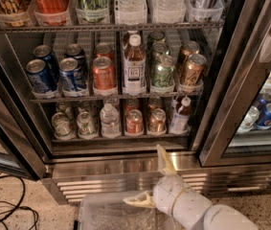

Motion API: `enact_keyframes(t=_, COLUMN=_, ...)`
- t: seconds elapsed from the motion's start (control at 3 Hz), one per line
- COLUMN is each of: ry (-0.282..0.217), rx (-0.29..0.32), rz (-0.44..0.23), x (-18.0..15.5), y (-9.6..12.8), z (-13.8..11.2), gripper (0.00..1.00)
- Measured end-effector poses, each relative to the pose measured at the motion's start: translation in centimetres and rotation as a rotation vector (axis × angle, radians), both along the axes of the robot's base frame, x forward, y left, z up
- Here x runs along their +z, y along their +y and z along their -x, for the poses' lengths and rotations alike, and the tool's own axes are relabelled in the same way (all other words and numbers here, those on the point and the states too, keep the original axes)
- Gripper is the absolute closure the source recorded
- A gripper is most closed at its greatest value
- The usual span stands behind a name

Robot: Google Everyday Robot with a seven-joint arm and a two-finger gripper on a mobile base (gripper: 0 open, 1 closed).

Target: Pick 7up can from bottom shelf of fridge

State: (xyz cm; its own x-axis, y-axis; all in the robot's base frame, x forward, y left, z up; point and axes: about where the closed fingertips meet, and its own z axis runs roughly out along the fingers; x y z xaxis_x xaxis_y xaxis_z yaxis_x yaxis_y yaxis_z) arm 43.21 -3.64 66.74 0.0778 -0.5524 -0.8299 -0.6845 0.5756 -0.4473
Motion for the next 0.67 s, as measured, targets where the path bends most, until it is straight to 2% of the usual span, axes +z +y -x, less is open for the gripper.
enact_keyframes(t=0.33, ry=-0.306, rx=0.002, rz=0.017, x=5.6, y=3.1, z=-2.7, gripper=0.00)
enact_keyframes(t=0.67, ry=-0.488, rx=0.098, rz=-0.062, x=8.7, y=8.9, z=-3.6, gripper=0.00)
